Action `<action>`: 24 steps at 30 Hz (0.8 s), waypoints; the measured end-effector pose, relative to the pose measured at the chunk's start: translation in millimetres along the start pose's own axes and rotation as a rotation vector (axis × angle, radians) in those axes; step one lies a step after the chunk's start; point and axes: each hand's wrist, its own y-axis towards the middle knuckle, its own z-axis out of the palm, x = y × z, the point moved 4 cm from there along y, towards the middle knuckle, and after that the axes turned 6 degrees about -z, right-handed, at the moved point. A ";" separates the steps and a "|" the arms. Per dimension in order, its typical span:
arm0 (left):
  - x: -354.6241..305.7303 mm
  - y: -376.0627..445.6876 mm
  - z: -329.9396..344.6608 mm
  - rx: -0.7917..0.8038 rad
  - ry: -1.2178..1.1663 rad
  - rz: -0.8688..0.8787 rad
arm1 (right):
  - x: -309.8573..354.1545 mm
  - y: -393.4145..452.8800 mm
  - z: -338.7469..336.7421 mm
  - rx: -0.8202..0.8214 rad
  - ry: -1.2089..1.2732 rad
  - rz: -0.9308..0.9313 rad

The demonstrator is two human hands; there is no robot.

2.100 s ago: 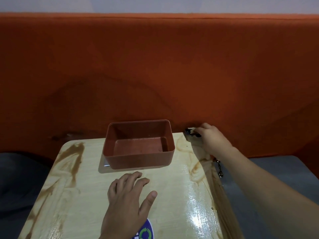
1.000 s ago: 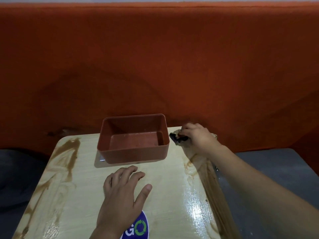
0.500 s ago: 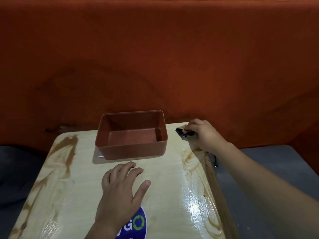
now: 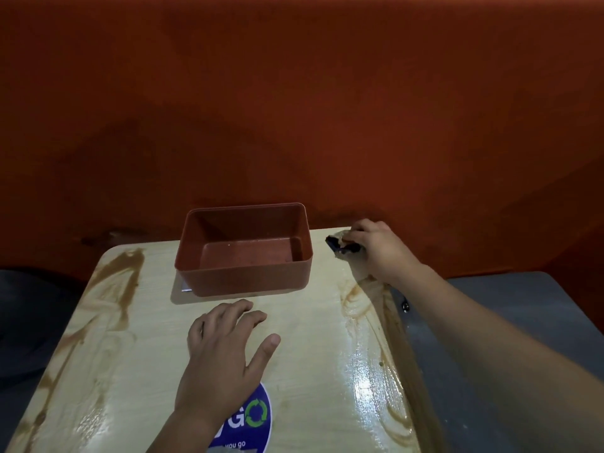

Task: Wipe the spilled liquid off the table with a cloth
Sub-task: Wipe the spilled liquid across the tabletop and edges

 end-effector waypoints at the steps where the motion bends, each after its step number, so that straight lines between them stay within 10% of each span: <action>1: -0.3 -0.2 -0.4 -0.002 -0.003 0.003 | 1.1 -13.7 1.7 0.016 -0.003 -0.058; 5: -0.9 -1.4 -2.0 -0.004 0.002 0.016 | -19.0 -52.5 -15.7 0.213 0.159 -0.112; 24: 4.6 0.4 5.8 -0.030 0.019 0.017 | 11.8 -46.1 -26.1 0.068 0.086 -0.020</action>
